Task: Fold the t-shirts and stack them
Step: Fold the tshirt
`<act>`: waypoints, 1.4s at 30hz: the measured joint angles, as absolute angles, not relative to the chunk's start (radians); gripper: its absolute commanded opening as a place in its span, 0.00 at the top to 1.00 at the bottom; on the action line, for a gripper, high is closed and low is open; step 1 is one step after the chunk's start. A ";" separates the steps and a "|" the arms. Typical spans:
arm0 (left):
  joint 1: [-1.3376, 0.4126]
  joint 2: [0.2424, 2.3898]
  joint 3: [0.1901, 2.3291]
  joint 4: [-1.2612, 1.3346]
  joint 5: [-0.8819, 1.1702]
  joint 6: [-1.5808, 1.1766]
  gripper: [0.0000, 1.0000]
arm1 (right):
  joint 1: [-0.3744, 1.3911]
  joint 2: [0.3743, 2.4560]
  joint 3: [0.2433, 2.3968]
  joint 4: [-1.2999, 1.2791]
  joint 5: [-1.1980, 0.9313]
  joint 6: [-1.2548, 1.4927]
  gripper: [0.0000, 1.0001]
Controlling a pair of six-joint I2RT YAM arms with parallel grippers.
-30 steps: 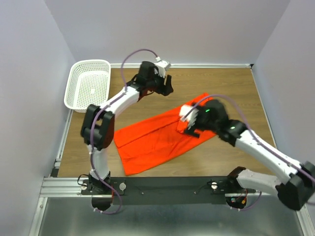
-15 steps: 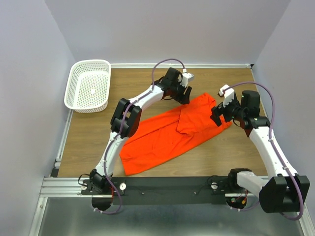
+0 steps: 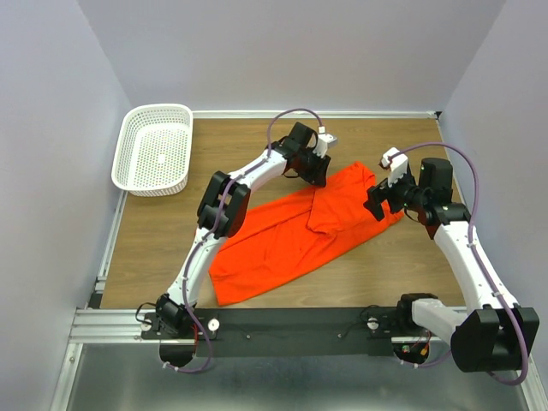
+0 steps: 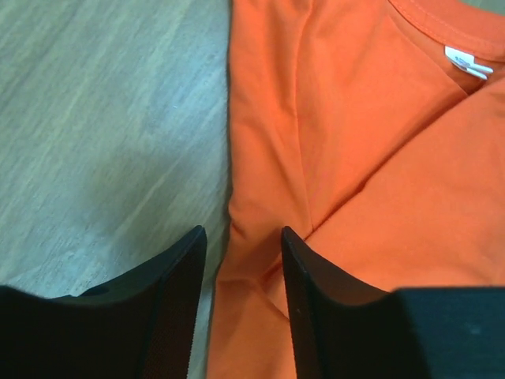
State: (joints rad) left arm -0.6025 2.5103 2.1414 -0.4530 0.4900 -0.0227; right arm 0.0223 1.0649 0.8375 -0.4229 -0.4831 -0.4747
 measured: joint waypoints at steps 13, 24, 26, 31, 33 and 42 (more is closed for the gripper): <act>-0.595 2.554 2.228 -0.488 0.546 -0.056 1.00 | 0.022 1.065 0.838 -0.425 -0.483 -0.471 0.00; -0.381 2.555 2.249 -0.419 0.416 -0.338 1.00 | 0.019 1.065 0.838 -0.425 -0.482 -0.472 0.00; -0.333 2.555 2.249 -0.417 0.389 -0.374 0.99 | 0.019 1.065 0.838 -0.425 -0.482 -0.472 0.00; -0.250 2.561 2.258 -0.421 0.297 -0.447 0.68 | 0.019 1.066 0.838 -0.425 -0.482 -0.472 0.00; -0.241 2.563 2.267 -0.424 0.290 -0.453 0.54 | 0.019 1.067 0.836 -0.426 -0.492 -0.480 0.00; -0.259 2.314 1.963 -0.398 0.206 -0.396 0.38 | 0.150 1.122 0.794 -0.582 -0.744 -0.843 0.01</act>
